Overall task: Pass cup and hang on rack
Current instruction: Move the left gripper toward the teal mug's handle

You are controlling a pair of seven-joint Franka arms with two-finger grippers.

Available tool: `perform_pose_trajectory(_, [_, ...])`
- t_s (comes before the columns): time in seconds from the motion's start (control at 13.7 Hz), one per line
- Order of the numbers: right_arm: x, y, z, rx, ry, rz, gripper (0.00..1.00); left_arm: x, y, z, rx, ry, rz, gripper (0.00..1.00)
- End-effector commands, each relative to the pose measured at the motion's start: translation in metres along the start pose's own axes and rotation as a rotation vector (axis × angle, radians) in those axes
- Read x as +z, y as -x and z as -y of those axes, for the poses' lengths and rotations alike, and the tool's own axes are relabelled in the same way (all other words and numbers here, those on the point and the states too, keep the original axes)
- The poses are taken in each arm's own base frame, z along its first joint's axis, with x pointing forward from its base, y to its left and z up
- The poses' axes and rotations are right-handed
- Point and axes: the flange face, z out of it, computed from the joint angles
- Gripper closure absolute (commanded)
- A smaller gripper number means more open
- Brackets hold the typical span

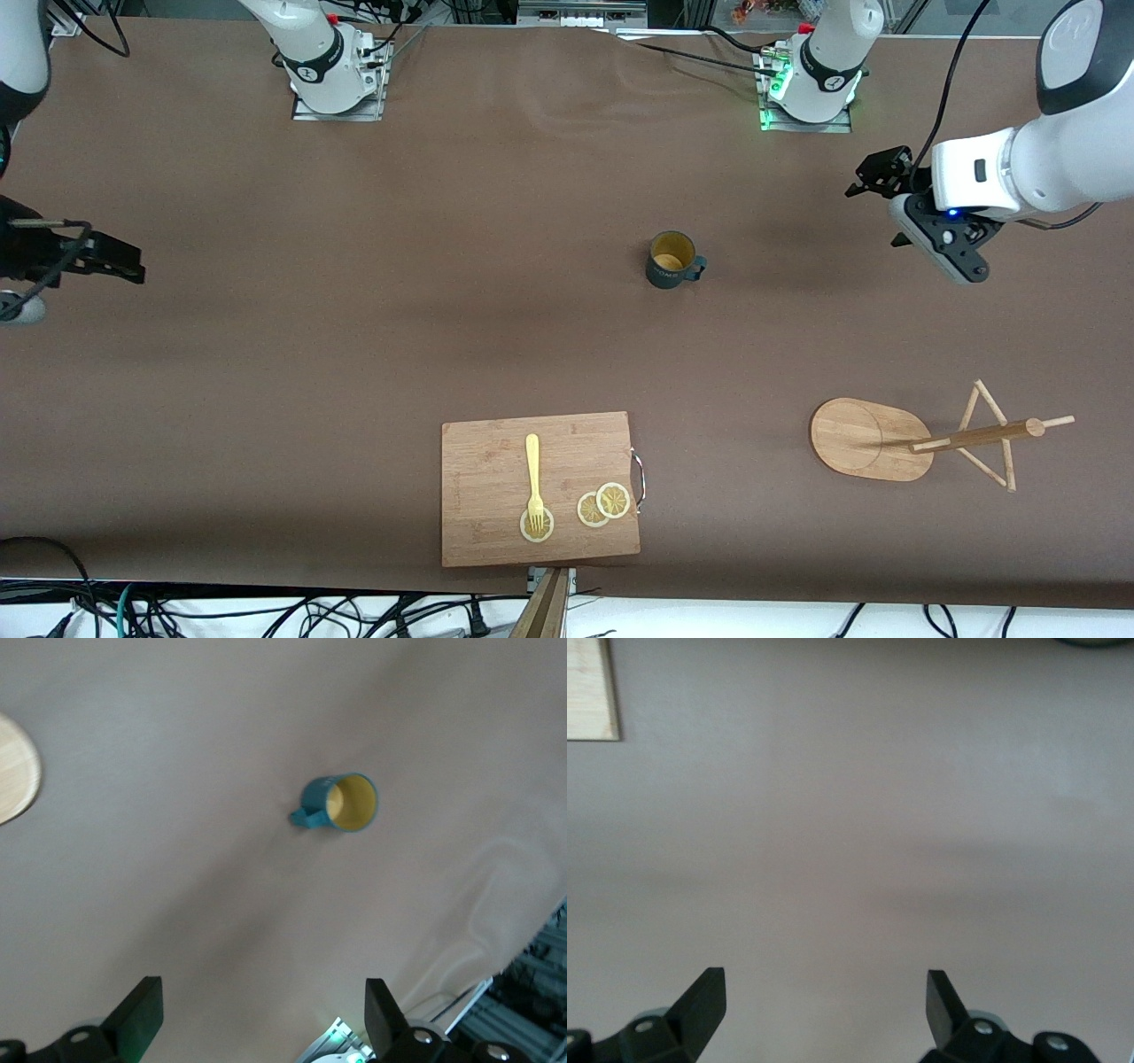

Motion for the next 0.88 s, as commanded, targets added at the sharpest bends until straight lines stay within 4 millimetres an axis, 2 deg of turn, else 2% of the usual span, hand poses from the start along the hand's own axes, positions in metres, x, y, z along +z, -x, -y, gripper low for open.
perform_pose_trajectory(0.0, [-0.009,0.031,-0.006,0.008,0.01,-0.007,0.0,0.04,0.003,0.01,0.239,0.055,-0.073,0.0])
perform_pose_trajectory(0.07, [-0.01,0.037,-0.008,0.003,0.013,0.002,0.0,0.056,0.004,0.016,0.342,0.065,-0.12,0.02])
perform_pose_trajectory(0.22, [-0.016,0.05,-0.024,0.037,0.013,0.003,0.0,0.082,0.009,0.03,0.478,0.059,-0.184,0.04])
perform_pose_trajectory(0.29, [-0.027,0.056,-0.027,0.053,-0.005,-0.026,0.0,0.099,0.011,0.034,0.526,0.068,-0.219,0.05])
perform_pose_trajectory(0.44, [-0.034,0.065,-0.038,0.077,-0.069,-0.039,0.0,0.133,0.013,0.039,0.654,0.059,-0.301,0.05])
perform_pose_trajectory(0.58, [-0.027,0.07,-0.049,0.104,-0.15,-0.015,0.0,0.163,0.023,0.041,0.703,0.081,-0.374,0.04])
perform_pose_trajectory(0.8, [-0.006,0.069,-0.042,0.088,-0.157,0.033,0.0,0.206,0.039,0.045,0.784,0.064,-0.52,0.03])
